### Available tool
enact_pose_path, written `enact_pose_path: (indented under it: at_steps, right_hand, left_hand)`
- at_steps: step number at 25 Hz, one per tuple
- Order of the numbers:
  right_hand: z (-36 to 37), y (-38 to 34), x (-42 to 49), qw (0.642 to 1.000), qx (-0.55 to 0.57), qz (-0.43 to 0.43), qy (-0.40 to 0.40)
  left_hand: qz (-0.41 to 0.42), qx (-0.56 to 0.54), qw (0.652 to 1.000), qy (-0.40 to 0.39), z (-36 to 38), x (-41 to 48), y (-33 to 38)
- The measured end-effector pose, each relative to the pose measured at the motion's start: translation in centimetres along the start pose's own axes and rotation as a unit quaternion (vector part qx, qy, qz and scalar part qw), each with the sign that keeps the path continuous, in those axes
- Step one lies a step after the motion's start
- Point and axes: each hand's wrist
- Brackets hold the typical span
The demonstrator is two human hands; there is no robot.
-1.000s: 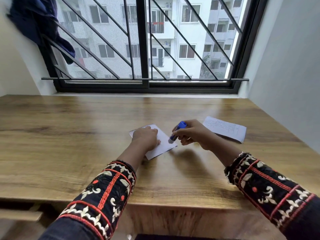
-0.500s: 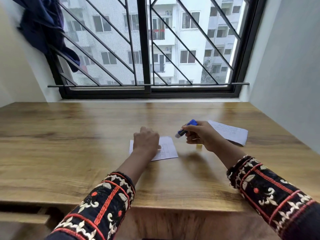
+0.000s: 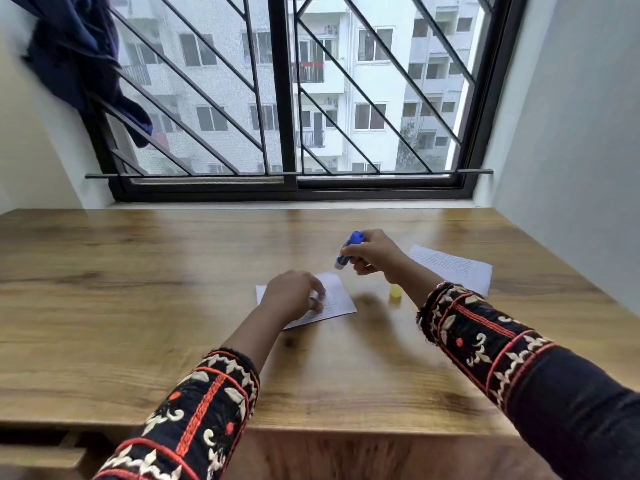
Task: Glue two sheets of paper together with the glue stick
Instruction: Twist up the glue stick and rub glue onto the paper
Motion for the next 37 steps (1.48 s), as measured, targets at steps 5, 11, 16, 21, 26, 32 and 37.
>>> enact_pose_path:
  at_steps: [5,11,16,21,26,32,37]
  right_hand:
    - [0.8,-0.3,1.3,0.998,-0.059,0.002,0.005]
    - [1.3,-0.3,1.8,0.996,-0.088,0.003,0.008]
    - [1.5,-0.4,1.9,0.995,-0.097,0.003,0.002]
    - [1.9,-0.7,2.0,0.994,-0.106,0.001,0.0]
    - [2.1,-0.5,2.0,0.992,-0.127,0.002,0.003]
    - [1.5,-0.1,0.9,0.989,-0.145,0.002,-0.009]
    - [1.1,0.3,-0.7,0.988,-0.154,0.004,-0.017]
  left_hand:
    - [0.002,0.003,1.0,-0.003,0.0,0.2,-0.2]
    - [0.018,0.017,1.0,-0.004,0.2,0.2,-0.4]
    - [0.019,0.017,1.0,0.0,0.2,0.2,-0.4]
    - [0.023,0.02,1.0,0.006,0.3,0.0,-0.4]
    - [0.023,0.021,1.0,0.003,0.3,-0.1,-0.4]
    - [0.019,0.014,1.0,-0.004,0.1,0.0,-0.4]
    - [0.016,0.014,1.0,-0.012,0.0,0.1,-0.4]
Point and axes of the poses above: each hand's wrist, its own x-axis towards the middle knuckle, its own z-axis out of the palm, y = z × x, and after that the axes turned 13 degrees about z, right-handed
